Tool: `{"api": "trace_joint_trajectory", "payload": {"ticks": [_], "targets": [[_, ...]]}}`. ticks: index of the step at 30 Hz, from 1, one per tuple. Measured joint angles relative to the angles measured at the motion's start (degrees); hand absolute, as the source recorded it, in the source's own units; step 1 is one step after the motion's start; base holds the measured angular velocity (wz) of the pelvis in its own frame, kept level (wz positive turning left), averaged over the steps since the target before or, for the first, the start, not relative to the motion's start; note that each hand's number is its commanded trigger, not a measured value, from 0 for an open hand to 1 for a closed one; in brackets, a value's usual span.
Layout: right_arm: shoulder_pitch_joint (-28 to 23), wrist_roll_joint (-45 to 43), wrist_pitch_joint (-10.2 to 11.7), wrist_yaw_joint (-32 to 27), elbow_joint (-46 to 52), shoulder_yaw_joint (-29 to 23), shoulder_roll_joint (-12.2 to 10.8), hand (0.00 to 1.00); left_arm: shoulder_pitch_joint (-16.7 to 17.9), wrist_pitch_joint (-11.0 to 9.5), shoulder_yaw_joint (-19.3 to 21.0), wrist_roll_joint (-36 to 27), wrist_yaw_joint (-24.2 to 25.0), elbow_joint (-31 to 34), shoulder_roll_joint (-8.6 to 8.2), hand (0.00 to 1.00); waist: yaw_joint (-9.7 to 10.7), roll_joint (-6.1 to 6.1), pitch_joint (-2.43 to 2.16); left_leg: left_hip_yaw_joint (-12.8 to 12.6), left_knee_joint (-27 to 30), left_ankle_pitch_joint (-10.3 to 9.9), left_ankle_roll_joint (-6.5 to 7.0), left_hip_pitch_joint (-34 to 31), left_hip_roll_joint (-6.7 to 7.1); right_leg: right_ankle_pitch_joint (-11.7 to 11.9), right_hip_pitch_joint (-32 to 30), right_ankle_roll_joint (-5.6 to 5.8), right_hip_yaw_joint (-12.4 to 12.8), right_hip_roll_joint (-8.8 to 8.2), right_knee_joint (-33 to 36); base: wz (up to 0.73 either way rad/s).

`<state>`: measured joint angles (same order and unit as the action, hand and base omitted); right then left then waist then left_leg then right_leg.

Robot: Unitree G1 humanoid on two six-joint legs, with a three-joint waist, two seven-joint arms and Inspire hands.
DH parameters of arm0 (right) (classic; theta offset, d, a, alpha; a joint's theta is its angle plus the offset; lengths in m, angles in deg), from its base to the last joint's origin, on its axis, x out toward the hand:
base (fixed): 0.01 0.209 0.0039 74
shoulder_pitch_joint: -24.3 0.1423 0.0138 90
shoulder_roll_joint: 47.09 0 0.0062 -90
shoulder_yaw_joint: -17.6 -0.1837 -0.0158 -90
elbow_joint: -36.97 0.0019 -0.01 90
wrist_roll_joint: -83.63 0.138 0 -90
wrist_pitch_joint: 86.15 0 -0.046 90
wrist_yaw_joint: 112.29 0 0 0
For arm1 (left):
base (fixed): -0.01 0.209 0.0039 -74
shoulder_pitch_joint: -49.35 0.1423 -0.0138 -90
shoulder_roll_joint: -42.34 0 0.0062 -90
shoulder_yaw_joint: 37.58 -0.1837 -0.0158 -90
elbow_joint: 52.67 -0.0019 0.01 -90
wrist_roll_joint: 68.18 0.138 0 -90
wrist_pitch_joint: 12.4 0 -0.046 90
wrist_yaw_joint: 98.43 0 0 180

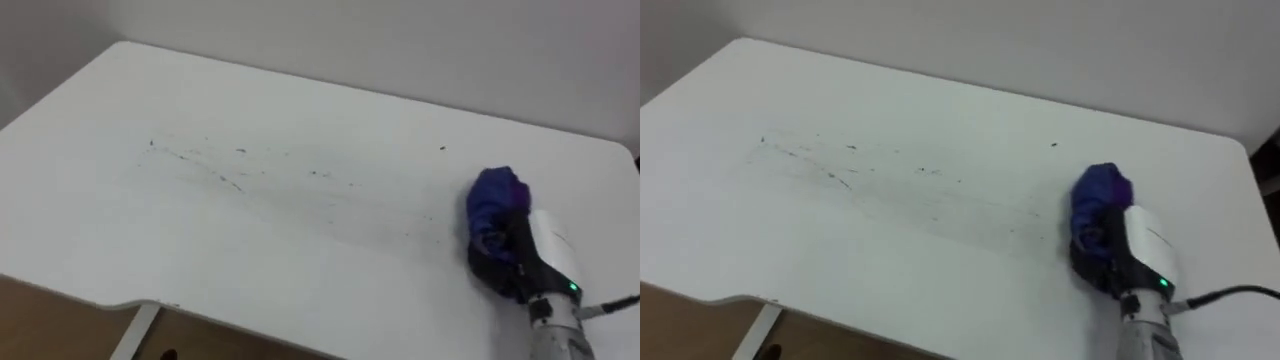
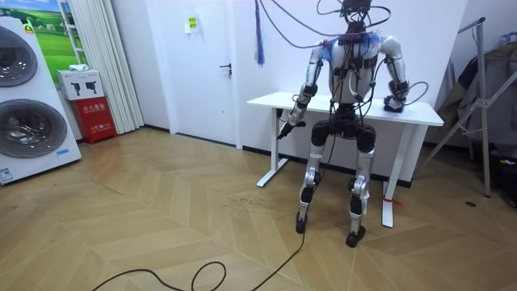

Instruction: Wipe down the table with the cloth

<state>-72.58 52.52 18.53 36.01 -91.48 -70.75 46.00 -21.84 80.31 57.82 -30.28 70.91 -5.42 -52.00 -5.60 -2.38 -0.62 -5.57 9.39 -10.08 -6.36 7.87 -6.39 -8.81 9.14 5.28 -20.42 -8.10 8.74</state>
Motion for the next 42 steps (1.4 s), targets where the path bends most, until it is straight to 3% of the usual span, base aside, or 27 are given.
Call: {"api": "trace_joint_trajectory", "payload": {"ticks": [1, 2, 5, 7, 19, 25, 32, 37, 42], "targets": [[0.01, 0.01, -0.6, -0.15, -0.67, -0.42, 0.24, 0.15, -0.06, -0.01, -0.7, -0.09, -0.03, -0.01, -0.09, 0.0, 0.33, -0.01, 0.01, 0.0, -0.01, -0.03, 0.17, 0.09, -0.03, 0.07, -0.07, -0.03, 0.31, 0.09, 0.01, -0.12], [0.09, 0.0, -1.31, -0.12, -1.29, -0.31, 0.65, 0.0, -0.1, -0.03, -1.41, -0.16, -0.05, -0.01, -0.15, 0.0, 0.13, 0.0, 0.01, 0.02, -0.06, -0.1, 0.34, 0.49, -0.06, 0.15, -0.13, 0.05, 1.01, 0.19, 0.0, -0.18], [0.25, 0.14, -4.21, 0.01, -1.61, 0.28, 0.63, 0.0, -0.07, -0.04, -2.59, -0.53, -0.41, -0.08, -0.16, 0.0, -1.12, 0.07, 0.01, -0.21, -0.27, -0.63, 0.79, 0.92, -0.14, 0.19, -0.13, 0.39, 2.12, 0.4, 0.03, -0.21], [1.18, 0.16, -6.21, 1.2, -1.78, 0.66, 0.62, 0.0, 0.27, -0.03, -3.54, -2.06, -0.64, -0.26, -0.23, 0.0, -1.17, 0.08, 0.01, -0.53, -0.02, -0.79, 0.65, 0.83, -0.13, 1.11, -0.28, -0.18, 2.54, 0.45, 0.11, -0.1], [2.39, -7.94, -12.77, 10.68, 6.48, 2.26, 0.67, 0.0, 0.33, -0.1, -4.58, -3.68, -1.15, 2.25, -0.72, 0.0, -1.06, -0.36, 0.2, -0.64, -1.04, -0.83, 1.0, 1.72, -0.22, 1.42, -1.27, -0.61, 4.47, 0.98, 1.14, -0.08], [2.36, -9.21, -13.04, 11.99, 7.98, 2.64, 0.4, 0.0, 0.42, -0.09, -5.15, -4.98, -1.09, 2.26, -0.55, 0.0, -0.49, -0.84, 0.53, -0.55, -0.85, -1.06, 1.02, 1.81, -0.3, 1.48, -1.21, -0.71, 4.84, 1.17, 1.12, -0.04], [2.22, -9.18, -12.45, 12.61, 9.22, 2.61, 0.33, 0.0, 0.3, -0.25, -5.73, -7.8, -1.01, 2.26, -0.21, 0.0, 0.88, -0.83, 0.54, -0.56, -0.98, -1.2, 1.03, 1.73, -0.31, 1.48, -1.42, -0.7, 4.85, 1.19, 1.05, 0.0], [1.34, -7.99, -10.96, 13.46, 10.94, -0.56, -1.37, 0.0, 0.2, -0.49, -5.66, -9.7, -1.18, 2.28, -0.2, 0.0, 1.54, -0.8, 0.54, -0.64, -1.19, -1.2, 1.05, 1.67, -0.27, 1.48, -2.01, -0.7, 5.51, 1.32, 1.17, -0.05], [0.75, -4.54, -10.7, 16.53, 15.23, -2.8, -2.15, 0.0, -0.13, -1.07, -4.91, -10.84, -1.18, 2.36, -0.27, 0.0, 3.42, -0.67, 0.63, -0.71, -1.24, -1.21, 1.08, 1.63, -0.19, 1.48, -2.33, -0.7, 5.88, 1.31, 1.3, -0.04]]}}
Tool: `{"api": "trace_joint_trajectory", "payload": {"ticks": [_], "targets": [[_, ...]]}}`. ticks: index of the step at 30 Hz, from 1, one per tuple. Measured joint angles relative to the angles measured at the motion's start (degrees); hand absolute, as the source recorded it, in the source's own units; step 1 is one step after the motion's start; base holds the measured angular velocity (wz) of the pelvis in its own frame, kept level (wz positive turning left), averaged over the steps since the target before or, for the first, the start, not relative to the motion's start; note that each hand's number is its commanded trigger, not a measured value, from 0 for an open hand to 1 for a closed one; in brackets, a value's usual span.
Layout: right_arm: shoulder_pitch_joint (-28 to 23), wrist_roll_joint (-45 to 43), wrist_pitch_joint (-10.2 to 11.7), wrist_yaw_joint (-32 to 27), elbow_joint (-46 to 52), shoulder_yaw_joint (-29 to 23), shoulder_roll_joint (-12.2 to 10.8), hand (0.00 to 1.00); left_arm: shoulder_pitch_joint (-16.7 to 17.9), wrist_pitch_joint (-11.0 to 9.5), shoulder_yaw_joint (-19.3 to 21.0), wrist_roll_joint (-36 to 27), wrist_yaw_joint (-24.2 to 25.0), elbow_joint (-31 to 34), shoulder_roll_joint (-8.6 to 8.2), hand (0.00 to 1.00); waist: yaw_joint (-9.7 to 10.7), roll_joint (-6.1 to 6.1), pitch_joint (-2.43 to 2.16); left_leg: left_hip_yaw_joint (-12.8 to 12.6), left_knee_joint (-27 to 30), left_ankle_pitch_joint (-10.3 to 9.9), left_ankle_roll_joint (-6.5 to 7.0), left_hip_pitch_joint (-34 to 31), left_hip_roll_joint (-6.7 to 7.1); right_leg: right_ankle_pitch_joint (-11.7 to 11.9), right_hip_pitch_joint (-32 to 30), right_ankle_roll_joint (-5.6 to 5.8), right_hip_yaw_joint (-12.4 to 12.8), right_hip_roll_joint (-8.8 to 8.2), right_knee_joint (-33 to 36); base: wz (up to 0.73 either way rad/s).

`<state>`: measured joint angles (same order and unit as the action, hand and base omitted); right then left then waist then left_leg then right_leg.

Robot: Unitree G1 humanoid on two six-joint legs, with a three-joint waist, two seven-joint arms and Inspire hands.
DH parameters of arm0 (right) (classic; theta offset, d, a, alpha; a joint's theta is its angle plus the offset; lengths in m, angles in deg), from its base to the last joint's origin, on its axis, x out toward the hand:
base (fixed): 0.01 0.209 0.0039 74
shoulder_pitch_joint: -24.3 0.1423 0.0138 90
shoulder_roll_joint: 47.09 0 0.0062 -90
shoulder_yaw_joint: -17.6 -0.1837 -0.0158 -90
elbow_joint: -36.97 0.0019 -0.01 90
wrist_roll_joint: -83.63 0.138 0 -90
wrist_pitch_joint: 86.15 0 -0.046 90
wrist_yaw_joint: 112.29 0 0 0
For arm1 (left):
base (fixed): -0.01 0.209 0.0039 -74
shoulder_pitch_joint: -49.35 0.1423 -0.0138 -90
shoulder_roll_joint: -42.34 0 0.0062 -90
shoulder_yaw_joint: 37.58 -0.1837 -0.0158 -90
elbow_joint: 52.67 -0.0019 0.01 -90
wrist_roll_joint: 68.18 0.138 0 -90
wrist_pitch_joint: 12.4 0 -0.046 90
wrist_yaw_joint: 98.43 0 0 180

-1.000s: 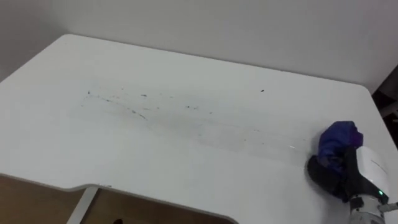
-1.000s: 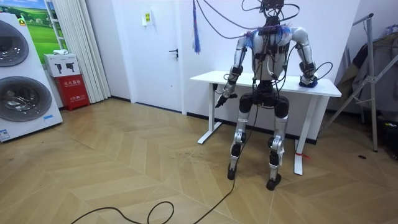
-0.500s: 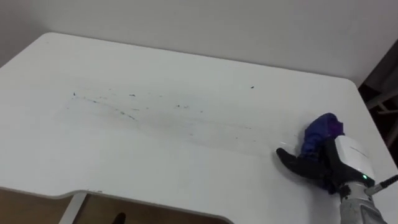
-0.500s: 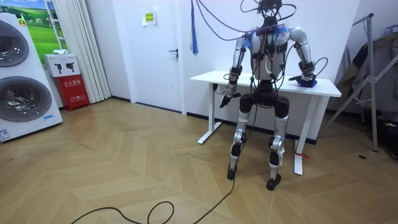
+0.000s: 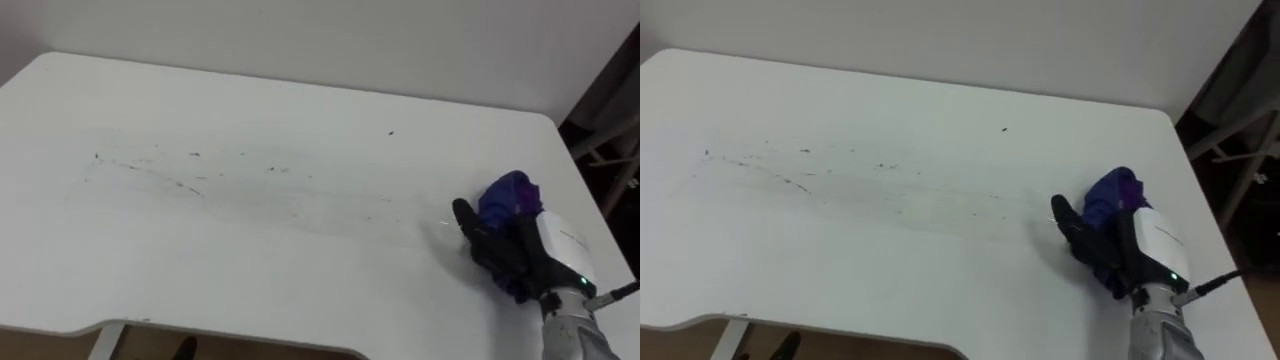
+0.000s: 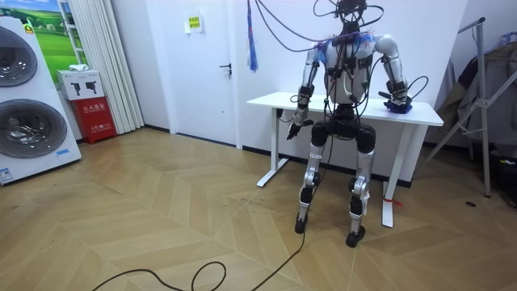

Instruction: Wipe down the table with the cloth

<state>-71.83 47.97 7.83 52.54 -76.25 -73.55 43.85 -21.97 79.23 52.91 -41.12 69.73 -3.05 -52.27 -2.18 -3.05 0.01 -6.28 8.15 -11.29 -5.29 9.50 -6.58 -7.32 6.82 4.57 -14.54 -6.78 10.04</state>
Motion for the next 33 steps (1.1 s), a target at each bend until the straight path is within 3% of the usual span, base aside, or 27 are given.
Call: {"api": "trace_joint_trajectory", "payload": {"ticks": [6, 9, 13, 17, 20, 21, 25, 30, 33], "targets": [[-2.0, 6.42, 1.42, 0.33, 4.49, -9.49, 0.19, 0.0, 0.77, -2.05, 4.57, -0.71, 0.0, -0.05, -0.11, 0.0, 1.02, 0.51, -0.07, -1.18, -0.52, 0.03, 0.04, 0.21, 0.1, -0.01, -1.38, 0.02, 1.79, 0.04, 0.62, -0.13], [-2.01, 11.45, 1.61, -1.27, 6.02, -14.59, 1.67, 0.0, 2.64, -2.09, 7.73, -0.56, 0.0, -0.04, -0.07, 0.0, 2.14, 0.47, -0.01, -1.82, -0.66, 0.03, 0.05, 0.16, 0.12, -0.04, -2.11, 0.05, 2.52, 0.06, 0.86, -0.16], [-2.0, 16.41, 2.43, -5.9, 5.86, -21.52, 3.13, 0.0, 3.47, -2.18, 10.95, -0.57, -0.03, 0.13, -0.34, 0.0, 2.86, -0.47, 0.24, -3.2, -0.76, -0.05, 0.17, 0.67, 0.12, -0.07, -2.22, 0.11, 3.5, 0.11, 0.85, -0.12], [-2.41, 18.41, 2.39, -7.8, 5.09, -25.82, 3.21, 0.0, 4.79, -2.25, 12.9, -0.57, -0.03, 0.98, -0.55, 0.0, 4.93, -1.34, 0.14, -3.2, -0.79, -0.2, 0.34, 0.6, 0.12, -0.11, -2.26, 0.17, 3.45, 0.14, 0.81, 0.0], [-2.66, 20.8, 2.09, -9.28, 2.06, -29.55, 3.37, 0.0, 5.26, -2.04, 14.24, -0.58, -0.09, 0.98, -0.53, 0.0, 5.39, -2.21, 0.06, -4.01, -0.8, -0.2, 0.35, 0.35, 0.12, -0.12, -3.05, 0.18, 4.2, 0.15, 1.14, -0.1], [-3.37, 22.12, 2.08, -10.09, 0.35, -30.52, 3.44, 0.0, 5.67, -1.9, 15.03, -0.59, -0.25, 0.97, -0.55, 0.0, 5.69, -2.23, 0.15, -4.07, -0.78, -0.24, 0.39, 0.28, 0.11, -0.12, -3.08, 0.18, 4.23, 0.16, 1.11, 0.0], [-4.86, 28.88, 1.32, -11.57, -8.87, -31.91, 3.46, 0.0, 5.77, -1.11, 15.38, -0.57, -0.91, 0.45, -0.56, 0.0, 7.25, -2.9, -0.22, -4.29, -0.66, -0.69, 0.5, 0.26, 0.06, -0.13, -3.19, 0.21, 4.25, 0.15, 1.29, 0.0], [-6.76, 42.23, -0.5, -11.27, -25.57, -32.06, 3.47, 0.0, 5.16, -0.64, 15.38, -0.65, -1.22, -0.4, -0.53, 0.0, 7.14, -2.9, -0.28, -4.74, -0.71, -0.75, 0.53, 0.25, 0.09, -0.13, -3.78, 0.21, 4.82, 0.17, 1.79, -0.06], [-7.44, 47.57, -2.87, -8.5, -37.05, -31.32, 3.43, 0.0, 4.29, -0.36, 15.32, -0.65, -1.24, -2.7, -0.59, 0.0, 6.98, -2.4, -0.41, -4.58, -0.72, -0.92, 0.48, 0.22, 0.08, -0.13, -3.78, 0.21, 4.83, 0.21, 1.74, 0.0]]}}
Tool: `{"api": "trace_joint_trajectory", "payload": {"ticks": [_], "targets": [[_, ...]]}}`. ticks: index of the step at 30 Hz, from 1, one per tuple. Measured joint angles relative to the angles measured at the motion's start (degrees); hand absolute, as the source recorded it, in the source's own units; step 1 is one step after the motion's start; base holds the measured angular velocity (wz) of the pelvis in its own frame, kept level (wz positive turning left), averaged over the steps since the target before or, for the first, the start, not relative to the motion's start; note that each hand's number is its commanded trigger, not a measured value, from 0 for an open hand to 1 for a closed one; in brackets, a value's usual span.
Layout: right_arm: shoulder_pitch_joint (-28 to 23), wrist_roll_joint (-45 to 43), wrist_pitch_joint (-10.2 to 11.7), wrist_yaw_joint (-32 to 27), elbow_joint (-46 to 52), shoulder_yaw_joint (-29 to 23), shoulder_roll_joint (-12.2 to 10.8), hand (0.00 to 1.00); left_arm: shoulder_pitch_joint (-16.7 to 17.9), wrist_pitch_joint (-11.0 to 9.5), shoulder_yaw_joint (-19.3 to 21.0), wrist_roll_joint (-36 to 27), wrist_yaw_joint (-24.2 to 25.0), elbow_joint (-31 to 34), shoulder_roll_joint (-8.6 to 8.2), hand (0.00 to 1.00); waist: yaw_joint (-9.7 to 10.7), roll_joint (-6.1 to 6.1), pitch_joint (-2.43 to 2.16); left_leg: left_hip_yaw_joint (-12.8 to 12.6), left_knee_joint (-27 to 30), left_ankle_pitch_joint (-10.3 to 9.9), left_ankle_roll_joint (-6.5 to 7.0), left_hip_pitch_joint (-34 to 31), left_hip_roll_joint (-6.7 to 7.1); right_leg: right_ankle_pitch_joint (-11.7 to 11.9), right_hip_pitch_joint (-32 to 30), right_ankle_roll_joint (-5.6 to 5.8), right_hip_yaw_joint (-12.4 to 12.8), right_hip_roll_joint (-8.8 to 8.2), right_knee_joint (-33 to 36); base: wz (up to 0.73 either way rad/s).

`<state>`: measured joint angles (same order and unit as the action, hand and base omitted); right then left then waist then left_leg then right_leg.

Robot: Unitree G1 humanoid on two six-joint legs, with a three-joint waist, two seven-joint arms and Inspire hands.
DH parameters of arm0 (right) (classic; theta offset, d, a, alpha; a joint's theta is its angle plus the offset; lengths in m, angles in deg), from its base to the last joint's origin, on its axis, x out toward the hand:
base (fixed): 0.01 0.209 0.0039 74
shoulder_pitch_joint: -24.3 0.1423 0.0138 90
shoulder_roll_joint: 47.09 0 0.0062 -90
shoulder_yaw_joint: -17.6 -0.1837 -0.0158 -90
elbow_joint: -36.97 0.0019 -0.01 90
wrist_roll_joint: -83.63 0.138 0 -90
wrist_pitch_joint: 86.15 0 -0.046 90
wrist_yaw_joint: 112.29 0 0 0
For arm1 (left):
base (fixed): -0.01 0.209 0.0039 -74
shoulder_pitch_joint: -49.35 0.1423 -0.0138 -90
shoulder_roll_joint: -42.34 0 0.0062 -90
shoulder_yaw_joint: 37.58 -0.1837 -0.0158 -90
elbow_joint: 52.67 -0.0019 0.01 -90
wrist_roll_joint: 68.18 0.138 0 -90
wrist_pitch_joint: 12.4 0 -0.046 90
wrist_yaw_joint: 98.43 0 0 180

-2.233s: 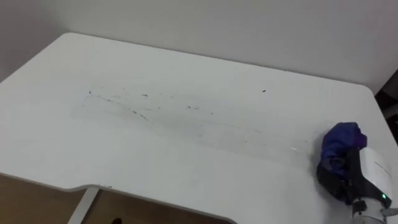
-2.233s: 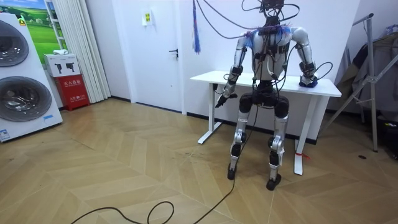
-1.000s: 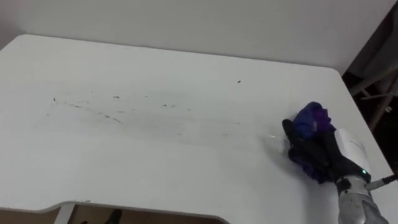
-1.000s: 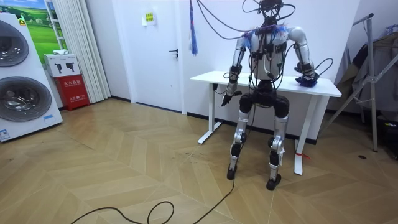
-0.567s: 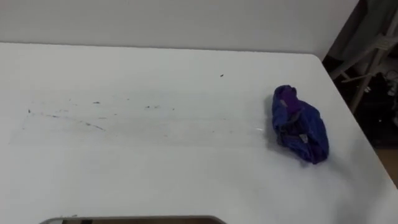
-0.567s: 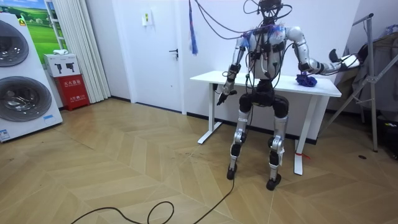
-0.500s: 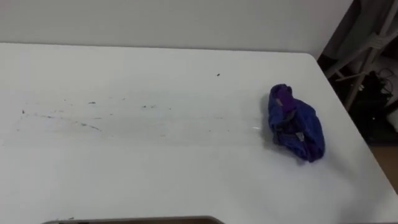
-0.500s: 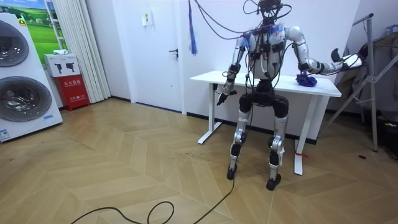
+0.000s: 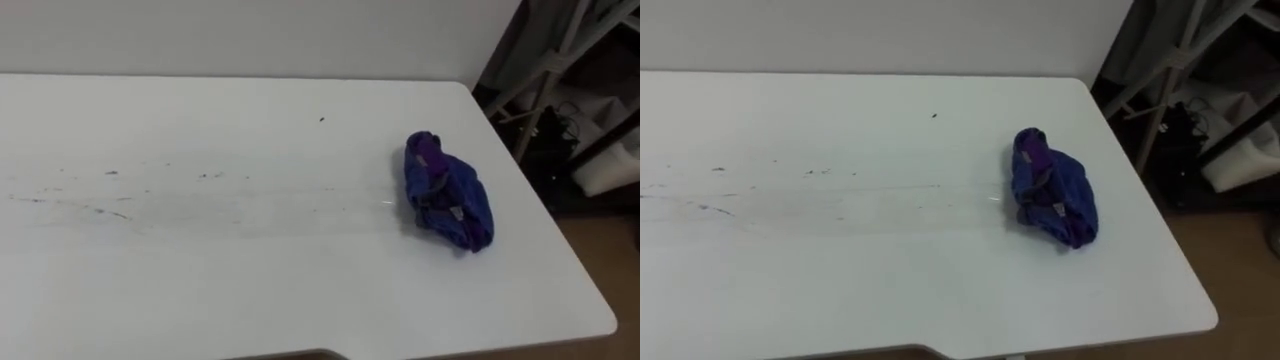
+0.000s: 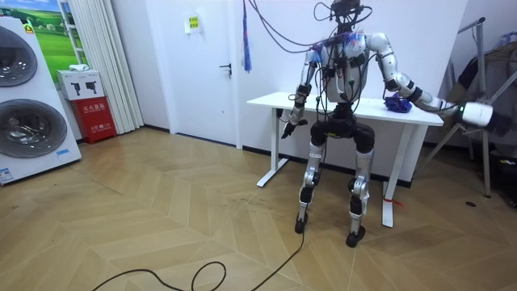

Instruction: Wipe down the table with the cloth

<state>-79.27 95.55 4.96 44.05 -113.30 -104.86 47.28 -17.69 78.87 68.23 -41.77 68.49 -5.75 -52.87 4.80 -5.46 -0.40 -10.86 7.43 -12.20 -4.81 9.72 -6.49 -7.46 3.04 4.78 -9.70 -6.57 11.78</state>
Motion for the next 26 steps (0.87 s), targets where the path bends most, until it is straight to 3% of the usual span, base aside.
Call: {"api": "trace_joint_trajectory", "payload": {"ticks": [3, 8, 10, 12, 15, 20, 22, 26], "targets": [[-2.34, 2.13, -2.12, 3.62, -6.93, 3.37, -0.64, 0.0, -0.13, 1.07, -0.35, 0.09, 0.0, -2.35, -0.72, 0.0, 0.04, 0.97, -0.47, 0.13, 0.01, -0.36, 0.01, 0.02, 0.0, 0.0, 0.16, 0.0, 0.07, 0.03, -0.01, -0.02], [-3.59, -2.2, -6.6, 9.82, -12.66, 15.41, -5.82, 0.0, -1.95, 2.12, -1.9, 0.69, -0.55, -9.07, -0.97, 0.0, -0.63, 2.12, -0.36, 0.76, 0.41, -0.59, -0.06, 0.49, -0.02, -0.01, 1.06, 0.02, -0.24, 0.03, -0.06, 0.03], [-2.06, -9.28, -7.97, 12.45, -12.83, 20.67, -7.87, 0.0, -2.2, 3.1, -4.64, 0.69, -0.88, -11.75, -1.48, 0.0, -0.71, 2.63, -0.3, 1.02, 0.86, -0.95, -0.21, 0.56, -0.01, 0.01, 1.47, 0.02, -0.35, 0.02, -0.08, 0.02], [-0.15, -13.78, -8.84, 13.52, -12.81, 24.19, -8.39, 0.0, -2.25, 3.82, -6.19, 0.76, -0.95, -12.37, -2.05, 0.0, -1.31, 3.17, -0.26, 1.49, 1.39, -1.09, 0.09, 0.65, -0.01, 0.01, 1.92, 0.03, -0.57, 0.01, -0.1, 0.06], [3.75, -23.26, -9.33, 13.94, -11.57, 29.27, -8.62, 0.0, -3.75, 3.91, -9.18, 0.69, -1.51, -13.05, -2.71, 0.0, -3.9, 3.99, -0.08, 1.71, 1.39, -1.08, 0.13, 0.63, 0.0, 0.01, 2.01, 0.03, -0.75, 0.01, -0.13, 0.02], [8.84, -28.28, -8.49, 13.07, -3.33, 35.65, -9.37, 0.0, -6.25, 4.27, -14.15, 0.82, -1.78, -13.81, -3.43, 0.0, -7.39, 5.08, 0.38, 3.46, 1.75, -1.05, 0.15, -0.63, 0.04, 0.0, 2.06, 0.03, -2.07, 0.05, -0.96, 0.14], [9.2, -27.32, -6.02, 13.45, -0.31, 39.04, -10.73, 0.0, -6.78, 4.29, -14.71, 1.63, -1.78, -13.72, -3.58, 0.0, -8.61, 5.0, 0.52, 5.51, 2.29, -1.04, 0.14, -1.4, 0.04, -0.02, 2.68, 0.06, -3.76, 0.04, -1.51, 0.38], [8.44, -24.16, -3.7, 15.84, 0.43, 42.0, -12.37, 0.0, -6.24, 4.66, -15.0, 2.05, -1.81, -13.69, -3.72, 0.0, -9.73, 4.96, 0.57, 6.69, 2.32, -1.03, 0.15, -1.28, 0.12, -0.18, 4.37, 0.3, -6.3, -0.12, -2.39, 0.26]]}}
